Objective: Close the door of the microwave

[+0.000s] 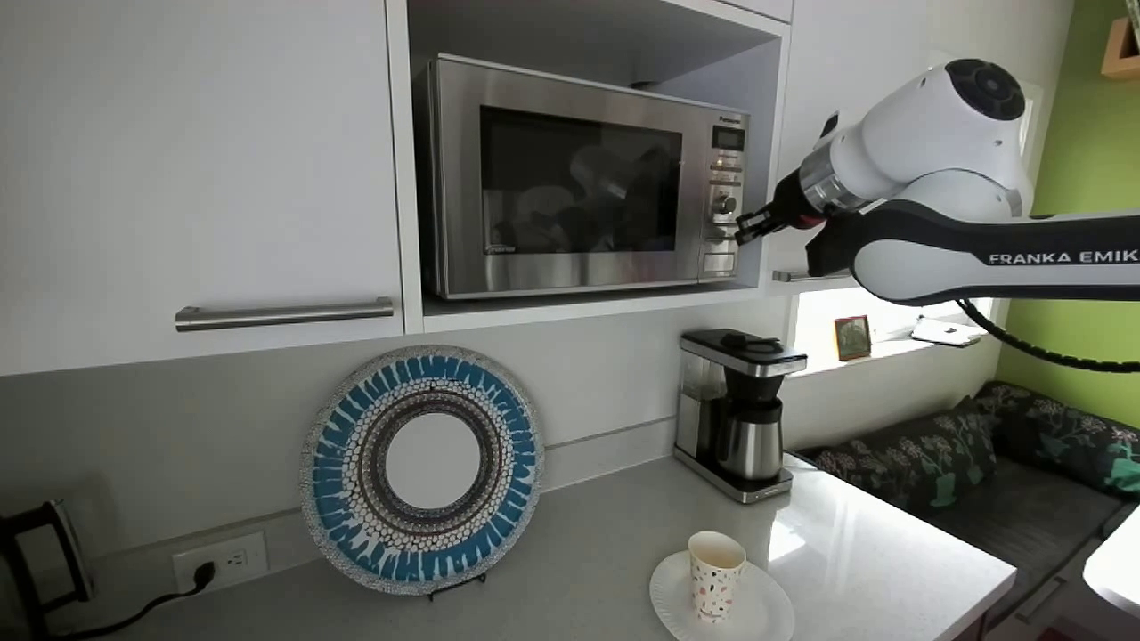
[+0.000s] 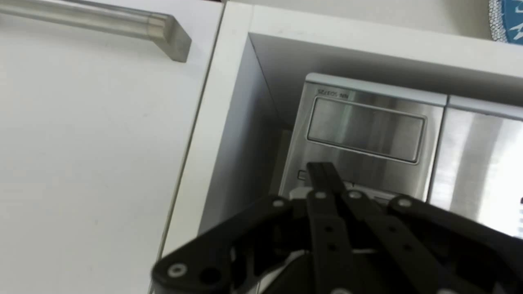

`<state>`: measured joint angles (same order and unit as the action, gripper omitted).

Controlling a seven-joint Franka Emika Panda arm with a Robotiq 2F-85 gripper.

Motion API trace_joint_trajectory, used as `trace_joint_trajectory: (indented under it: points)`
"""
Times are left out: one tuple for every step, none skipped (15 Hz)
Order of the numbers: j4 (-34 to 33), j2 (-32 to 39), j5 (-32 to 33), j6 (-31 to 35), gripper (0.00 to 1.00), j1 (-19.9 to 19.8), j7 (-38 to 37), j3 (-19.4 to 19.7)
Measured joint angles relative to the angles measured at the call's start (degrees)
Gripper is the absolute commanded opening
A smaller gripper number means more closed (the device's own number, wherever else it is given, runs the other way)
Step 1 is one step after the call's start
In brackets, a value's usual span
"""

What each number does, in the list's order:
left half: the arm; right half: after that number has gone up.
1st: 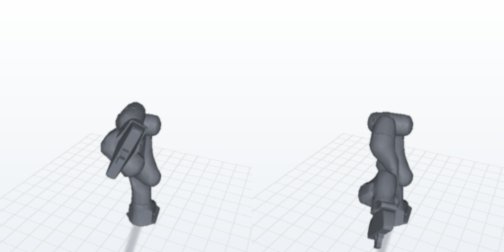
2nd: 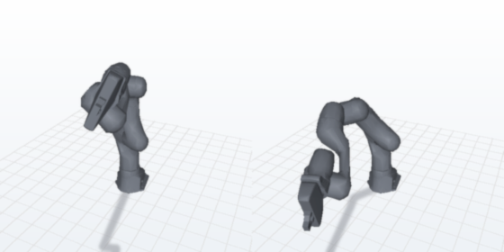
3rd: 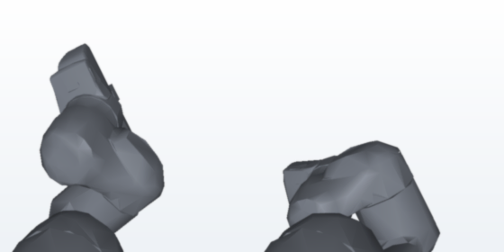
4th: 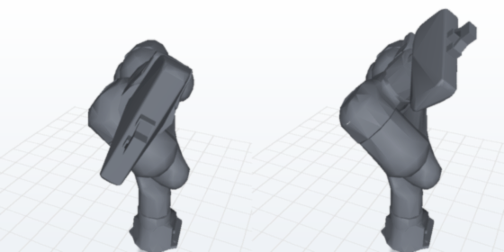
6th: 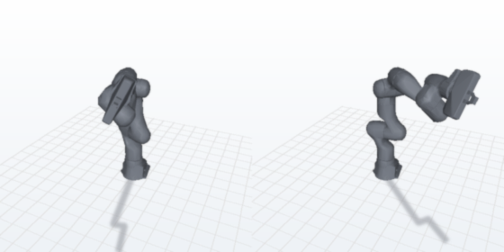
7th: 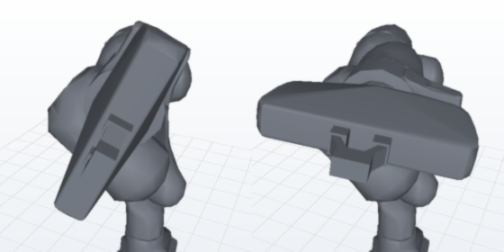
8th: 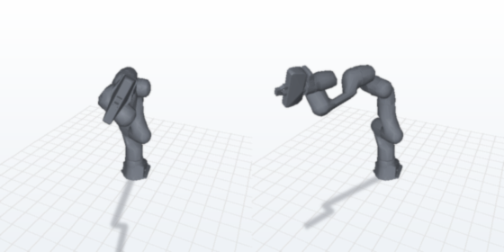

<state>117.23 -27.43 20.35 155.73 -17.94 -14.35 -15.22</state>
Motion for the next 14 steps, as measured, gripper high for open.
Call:
trace_joint_trajectory:
  points:
    - [0.0, 0.11, 0.0, 0.0, 0.0, 0.0, -0.02, 0.07]
    - [0.0, 0.22, 0.0, 0.04, 0.0, 0.0, -0.05, 0.14]
    - [0.0, 0.34, 0.0, 0.14, 0.0, 0.03, -0.08, 0.22]
    - [-0.01, 0.48, 0.0, 0.33, 0.0, 0.1, -0.09, 0.3]
    - [-0.02, 0.65, 0.0, 0.62, 0.0, 0.23, -0.11, 0.4]
    - [-0.02, 0.81, 0.0, 0.96, 0.0, 0.38, -0.12, 0.49]
    - [-0.02, 0.97, 0.0, 1.27, 0.0, 0.57, -0.15, 0.59]
    - [-0.03, 1.11, 0.0, 1.48, 0.0, 0.71, -0.18, 0.66]
    - [-0.05, 1.29, 0.0, 1.71, 0.0, 0.84, -0.2, 0.72]
    - [-0.05, 1.46, 0.0, 2.0, 0.0, 0.93, -0.21, 0.79]
    - [-0.05, 1.63, 0.0, 2.38, 0.0, 1.01, -0.21, 0.86]
    - [-0.05, 1.78, 0.0, 2.73, 0.0, 1.04, -0.21, 0.92]
    - [-0.05, 1.87, 0.0, 2.99, 0.0, 1.1, -0.21, 0.99]
    - [-0.05, 1.88, 0.0, 3.13, 0.0, 1.15, -0.21, 1.07]
